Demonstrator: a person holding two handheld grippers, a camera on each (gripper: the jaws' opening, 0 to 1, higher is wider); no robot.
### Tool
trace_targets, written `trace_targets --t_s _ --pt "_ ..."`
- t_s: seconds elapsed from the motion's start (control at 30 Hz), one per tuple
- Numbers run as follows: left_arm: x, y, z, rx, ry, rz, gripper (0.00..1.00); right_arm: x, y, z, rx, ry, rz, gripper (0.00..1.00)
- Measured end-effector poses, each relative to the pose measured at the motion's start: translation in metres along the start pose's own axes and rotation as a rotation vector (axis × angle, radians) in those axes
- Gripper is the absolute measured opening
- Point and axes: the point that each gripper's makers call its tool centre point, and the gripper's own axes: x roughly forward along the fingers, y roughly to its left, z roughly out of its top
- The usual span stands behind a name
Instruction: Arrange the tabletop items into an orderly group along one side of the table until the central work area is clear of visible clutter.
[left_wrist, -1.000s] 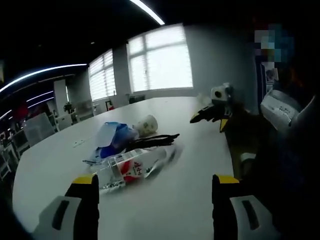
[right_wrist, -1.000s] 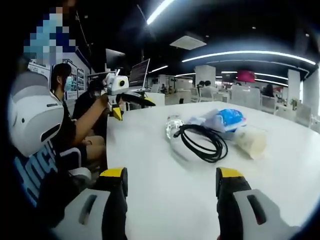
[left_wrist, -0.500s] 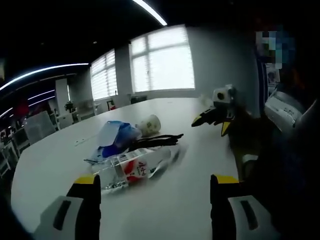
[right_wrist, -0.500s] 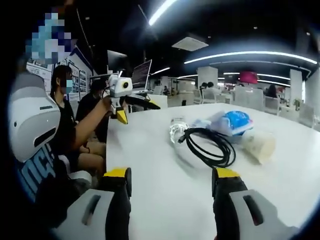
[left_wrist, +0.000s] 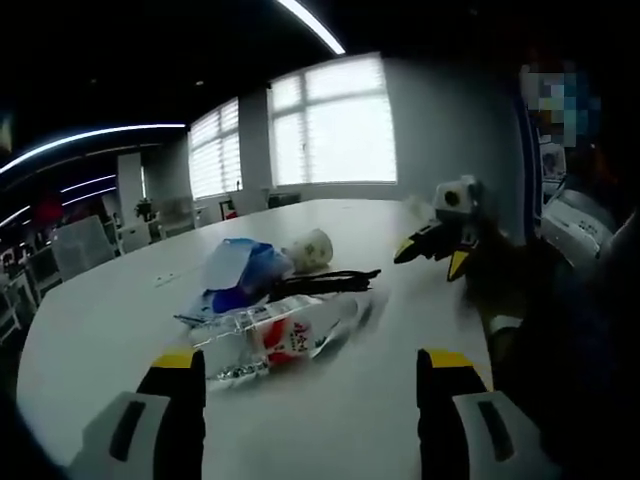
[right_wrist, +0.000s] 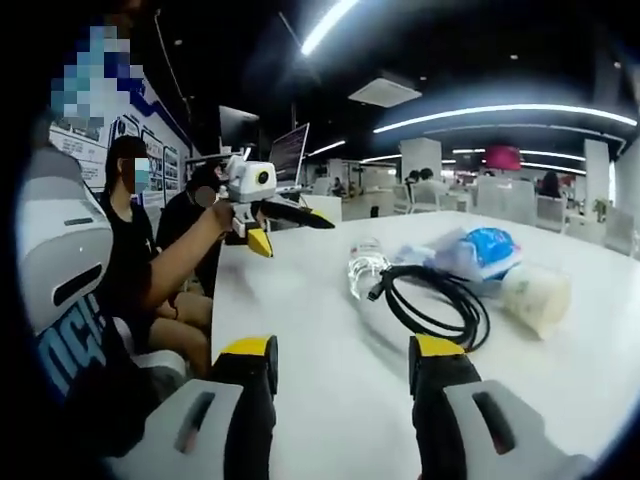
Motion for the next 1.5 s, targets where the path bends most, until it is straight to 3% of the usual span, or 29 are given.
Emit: trace_targets --t_s 0.9,1.5 --pt "0.012 0.022 -0.008 -0.026 0.014 0.021 0.83 0.040 0.003 -0.003 0.018 0.027 0.018 0.39" --pt "0.021 0.028 -0.013 -0.031 0.030 0.002 0.81 0.063 -0.001 -0.009 0.023 0.050 -0.026 0.33"
